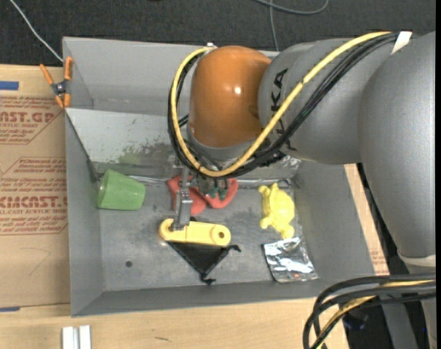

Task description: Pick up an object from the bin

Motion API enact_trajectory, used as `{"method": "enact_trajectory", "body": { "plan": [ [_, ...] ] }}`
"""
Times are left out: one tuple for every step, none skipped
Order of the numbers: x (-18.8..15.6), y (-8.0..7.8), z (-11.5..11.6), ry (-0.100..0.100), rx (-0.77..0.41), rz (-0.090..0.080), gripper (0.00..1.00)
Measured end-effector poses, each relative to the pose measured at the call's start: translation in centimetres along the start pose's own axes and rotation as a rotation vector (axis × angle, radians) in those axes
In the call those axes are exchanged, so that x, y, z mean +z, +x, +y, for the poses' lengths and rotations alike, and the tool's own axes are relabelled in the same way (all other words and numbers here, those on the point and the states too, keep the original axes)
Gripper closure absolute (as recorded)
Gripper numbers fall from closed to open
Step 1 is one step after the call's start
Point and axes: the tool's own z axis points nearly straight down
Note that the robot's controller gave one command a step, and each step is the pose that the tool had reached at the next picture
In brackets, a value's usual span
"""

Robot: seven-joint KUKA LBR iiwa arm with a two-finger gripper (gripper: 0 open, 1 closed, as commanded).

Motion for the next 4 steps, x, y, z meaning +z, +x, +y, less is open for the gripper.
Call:
{"method": "enact_trajectory", "body": {
  "plan": [
    [-0.5, -0.2, -0.1, -0.001, 0.002, -0.008, 0.00],
    [8.5, 4.6, -0.5, -0.001, -0.073, -0.005, 0.00],
    [9.1, 4.5, -6.5, 0.001, -0.246, -0.008, 0.00],
    [10.9, 7.1, -4.9, -0.004, -0.027, -0.011, 1.00]
  ]
}}
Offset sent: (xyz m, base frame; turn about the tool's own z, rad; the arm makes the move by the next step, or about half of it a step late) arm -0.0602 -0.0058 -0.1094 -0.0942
